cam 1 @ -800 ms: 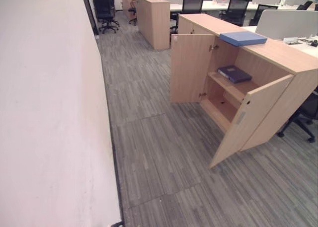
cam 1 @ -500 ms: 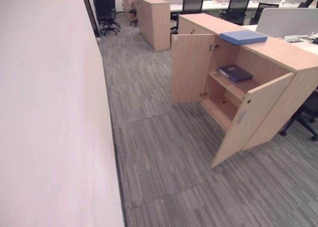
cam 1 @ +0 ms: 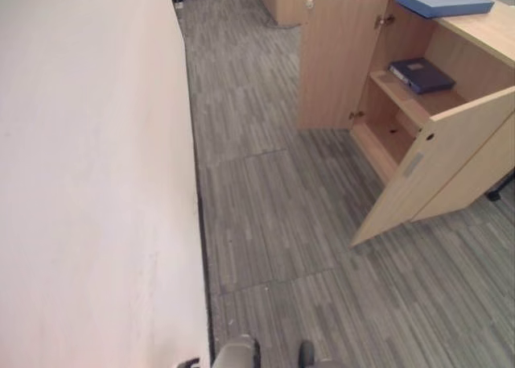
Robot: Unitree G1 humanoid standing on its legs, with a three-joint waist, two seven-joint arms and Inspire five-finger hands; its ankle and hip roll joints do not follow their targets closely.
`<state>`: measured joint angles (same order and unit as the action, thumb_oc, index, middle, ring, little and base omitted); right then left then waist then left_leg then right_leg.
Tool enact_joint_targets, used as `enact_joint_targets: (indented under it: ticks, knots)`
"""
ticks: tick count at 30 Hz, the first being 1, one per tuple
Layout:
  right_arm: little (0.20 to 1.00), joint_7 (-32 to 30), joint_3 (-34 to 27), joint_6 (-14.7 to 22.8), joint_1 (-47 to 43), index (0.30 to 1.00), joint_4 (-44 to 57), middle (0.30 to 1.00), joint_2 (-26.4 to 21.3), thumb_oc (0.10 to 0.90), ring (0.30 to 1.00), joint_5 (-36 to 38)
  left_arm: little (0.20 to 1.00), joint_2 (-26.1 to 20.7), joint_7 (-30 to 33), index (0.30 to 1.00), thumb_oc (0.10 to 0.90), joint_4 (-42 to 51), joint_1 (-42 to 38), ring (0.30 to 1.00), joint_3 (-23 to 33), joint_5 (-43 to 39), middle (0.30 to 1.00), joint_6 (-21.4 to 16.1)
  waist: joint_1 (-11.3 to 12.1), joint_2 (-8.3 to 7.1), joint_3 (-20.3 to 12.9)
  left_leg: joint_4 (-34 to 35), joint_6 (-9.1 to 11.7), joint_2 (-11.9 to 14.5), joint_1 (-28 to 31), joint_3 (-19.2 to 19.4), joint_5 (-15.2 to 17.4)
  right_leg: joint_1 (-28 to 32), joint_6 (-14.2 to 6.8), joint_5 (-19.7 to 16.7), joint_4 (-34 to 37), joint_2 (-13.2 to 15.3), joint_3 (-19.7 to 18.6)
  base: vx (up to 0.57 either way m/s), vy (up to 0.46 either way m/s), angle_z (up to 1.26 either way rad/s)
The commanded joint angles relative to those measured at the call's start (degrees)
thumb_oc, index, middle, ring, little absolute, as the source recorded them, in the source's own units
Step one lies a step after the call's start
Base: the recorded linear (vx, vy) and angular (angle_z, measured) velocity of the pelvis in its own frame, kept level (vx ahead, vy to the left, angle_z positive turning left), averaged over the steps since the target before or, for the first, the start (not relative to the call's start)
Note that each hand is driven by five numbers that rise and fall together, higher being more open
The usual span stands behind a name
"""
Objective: Put the empty folder in the office cabinet
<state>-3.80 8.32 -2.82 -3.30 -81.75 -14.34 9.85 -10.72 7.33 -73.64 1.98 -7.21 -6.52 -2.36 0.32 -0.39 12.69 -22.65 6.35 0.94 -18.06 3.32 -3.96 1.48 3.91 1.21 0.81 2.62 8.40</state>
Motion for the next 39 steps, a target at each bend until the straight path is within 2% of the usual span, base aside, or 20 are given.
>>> enact_joint_targets:
  ticks: [1,3,5,7,13,14,16,18,19,20,22,24,25,26,27,29,31,32,34,39]
  knots:
    - [0.900,-0.29,1.01,-0.17,2.04,0.900,-1.39,0.900,-1.92,0.800,0.900,0.36,0.900,3.43,1.17,0.900,0.800,2.83,2.43,0.900,-3.61,-0.22,0.900,-0.88,0.05,3.22,-1.59,14.68,-3.41,0.56,2.88,1.56,-2.91,5.51,-5.11,4.66,-1.78,-0.35,0.91,0.27,0.096,0.06]
    - [0.900,-0.73,0.39,-0.07,2.03,0.900,-1.74,0.900,-2.55,0.800,0.900,-0.06,0.900,3.54,1.07,0.900,0.800,2.78,3.24,0.900,-3.53,0.14,0.900,-0.72,0.74,4.06,-1.49,20.21,-2.80,0.73,1.93,1.38,-4.67,7.02,-5.31,5.28,-1.32,-0.82,0.52,0.24,0.085,0.02]
    - [0.900,0.23,-0.60,-0.45,2.81,0.900,-2.78,0.900,-3.35,0.800,0.900,-1.04,0.900,4.02,0.61,0.900,0.800,1.26,4.65,0.900,-2.35,0.30,0.900,-0.35,1.18,5.10,-3.00,26.10,-2.83,0.86,5.10,0.17,-6.93,9.18,-6.02,6.26,-0.34,-1.53,-0.54,0.33,0.097,-0.11]
    - [0.900,-0.39,0.05,0.45,2.79,0.900,-1.68,0.900,-3.11,0.800,0.900,-1.34,0.900,3.38,0.70,0.900,0.800,0.96,5.38,0.900,-1.96,0.05,0.900,-0.23,1.36,4.94,-3.84,26.37,-2.71,0.85,5.85,0.02,-7.23,9.68,-6.11,6.35,0.22,-1.46,-0.69,0.24,0.052,-0.35]
    - [0.900,1.22,1.37,0.34,3.71,0.900,-1.10,0.900,-1.93,0.800,0.900,-0.91,0.900,1.70,1.13,0.900,0.800,-0.55,4.30,0.900,-0.40,0.29,0.900,-0.06,2.18,2.38,-5.24,21.22,-4.85,-0.78,3.76,1.00,-3.31,9.26,-8.04,6.22,0.99,1.61,-2.41,0.21,0.087,-0.31]
    - [0.900,1.31,1.58,0.29,2.90,0.900,-0.74,0.900,-2.27,0.800,0.900,-1.16,0.900,1.05,1.36,0.900,0.800,-0.15,3.71,0.900,-0.05,-0.41,0.900,-0.18,2.55,2.10,-5.26,19.82,-5.66,-1.36,3.13,2.04,-1.63,7.86,-9.11,5.81,-0.44,2.96,-2.46,0.15,0.118,-0.31]
    - [0.900,1.32,1.69,0.33,2.45,0.900,-0.41,0.900,-2.56,0.800,0.900,-1.17,0.900,0.79,1.55,0.900,0.800,0.13,3.54,0.900,0.12,-0.63,0.900,-0.30,2.83,2.04,-5.38,19.52,-6.09,-1.61,3.01,2.90,-0.84,6.83,-9.71,5.40,-1.64,3.70,-2.58,0.15,0.153,-0.38]
    - [0.900,1.32,1.35,0.60,0.99,0.900,1.24,0.900,-3.40,0.800,0.900,-0.66,0.900,-0.24,2.17,0.900,0.800,1.85,3.54,0.900,0.54,-0.63,0.900,-0.60,3.61,2.30,-5.65,19.93,-7.46,-2.39,4.13,4.71,1.16,3.73,-11.49,3.34,-7.47,6.19,-1.79,0.34,0.364,-0.59]
    - [0.900,0.12,2.00,0.32,-2.81,0.900,5.59,0.900,-4.80,0.800,0.900,-0.45,0.900,-3.27,2.81,0.900,0.800,5.07,4.83,0.900,0.94,1.01,0.900,0.06,3.80,3.15,-3.87,20.37,-11.60,-5.52,10.89,5.25,5.33,-3.00,-11.58,-8.40,-30.98,12.19,2.08,0.44,0.451,-0.68]
    - [0.900,-0.27,2.54,0.27,-3.10,0.900,6.96,0.900,-3.81,0.800,0.900,0.20,0.900,-3.40,3.09,0.900,0.800,4.31,5.01,0.900,1.25,1.04,0.900,0.27,3.57,3.54,-3.38,21.06,-12.04,-5.66,12.51,5.10,5.46,-4.71,-11.26,-9.53,-34.51,12.87,2.33,0.51,0.431,-0.44]
    - [0.900,0.01,4.08,0.95,-2.44,0.900,7.97,0.900,-3.10,0.800,0.900,-0.99,0.900,-3.44,3.54,0.900,0.800,4.58,4.71,0.900,1.39,1.06,0.900,0.10,3.32,3.90,-2.50,22.72,-11.96,-5.95,15.95,3.71,6.35,-7.75,-11.45,-7.60,-37.38,13.36,2.91,0.24,0.065,0.47]
    - [0.900,-0.05,4.56,1.02,-2.13,0.900,7.88,0.900,-2.69,0.800,0.900,-1.25,0.900,-3.32,4.45,0.900,0.800,4.58,4.05,0.900,1.26,2.16,0.900,-0.08,2.74,4.94,-1.51,23.06,-11.77,-4.87,16.96,3.05,5.51,-10.48,-9.66,-5.68,-34.56,12.02,4.60,0.14,-0.036,0.33]
    - [0.900,-0.15,4.65,1.01,-2.17,0.900,7.92,0.900,-2.62,0.800,0.900,-1.16,0.900,-3.19,4.70,0.900,0.800,4.46,3.75,0.900,1.03,2.18,0.900,-0.07,2.27,4.91,-0.82,23.69,-11.21,-4.99,18.77,2.15,6.53,-11.38,-10.26,-3.49,-32.34,11.29,4.77,0.14,-0.134,0.22]
    - [0.900,-0.35,4.92,0.65,-2.45,0.900,10.38,0.900,-2.11,0.800,0.900,-1.14,0.900,-3.28,5.28,0.900,0.800,3.59,3.50,0.900,0.96,1.91,0.900,0.17,1.36,4.68,0.26,22.90,-10.70,-4.41,18.86,1.58,6.36,-13.52,-9.67,-4.38,-24.92,9.01,5.11,0.26,-0.244,0.14]
    - [0.900,-0.11,5.32,0.82,-0.39,0.900,15.33,0.900,-2.42,0.800,0.900,-0.81,0.900,-3.17,5.57,0.900,0.800,4.02,4.18,0.900,1.73,1.88,0.900,0.09,0.04,3.46,1.22,22.94,-9.87,-4.45,20.33,0.53,7.37,-15.68,-10.88,-6.05,-16.11,6.42,2.42,0.23,-0.282,0.09]
    - [0.900,0.25,5.34,0.79,1.75,0.900,18.72,0.900,-2.87,0.800,0.900,-0.72,0.900,-3.38,6.15,0.900,0.800,4.16,4.50,0.900,2.56,2.31,0.900,0.09,-0.85,2.15,1.65,23.03,-9.08,-4.47,21.73,-0.57,8.50,-16.68,-12.18,-8.41,-8.96,4.95,-0.15,0.29,-0.242,0.32]
    - [0.900,0.81,5.37,0.59,3.32,0.900,19.33,0.900,-3.09,0.800,0.900,-0.93,0.900,-3.69,6.47,0.900,0.800,4.41,4.60,0.900,2.86,2.77,0.900,0.23,-0.99,1.08,1.75,22.14,-8.70,-4.95,22.57,-1.97,10.21,-15.94,-12.32,-9.10,-5.27,4.87,-0.61,0.31,-0.238,0.63]
    - [0.900,1.08,5.66,0.39,4.00,0.900,18.09,0.900,-3.09,0.800,0.900,-0.87,0.900,-3.55,7.00,0.900,0.800,4.07,4.54,0.900,3.19,2.48,0.900,0.22,-0.90,0.31,1.56,20.80,-8.24,-4.76,22.89,-2.63,11.64,-14.88,-11.90,-9.14,-5.59,4.77,0.11,0.25,-0.206,0.63]
    - [0.900,1.64,5.42,0.31,4.99,0.900,16.72,0.900,-2.95,0.800,0.900,-0.74,0.900,-3.52,6.57,0.900,0.800,5.27,4.72,0.900,3.38,1.61,0.900,-0.06,-1.03,0.02,0.61,21.04,-7.62,-3.77,23.09,-3.50,11.98,-14.33,-11.52,-8.80,-5.41,4.27,0.97,0.29,-0.236,0.66]
    - [0.900,1.58,4.72,0.40,4.53,0.900,13.65,0.900,-3.09,0.800,0.900,0.40,0.900,-3.40,6.28,0.900,0.800,5.24,4.07,0.900,2.28,1.06,0.900,-0.15,-1.47,0.19,0.07,21.52,-6.68,-2.30,22.41,-4.73,11.57,-14.78,-10.71,-7.12,-6.76,3.59,2.12,0.19,-0.153,0.28]
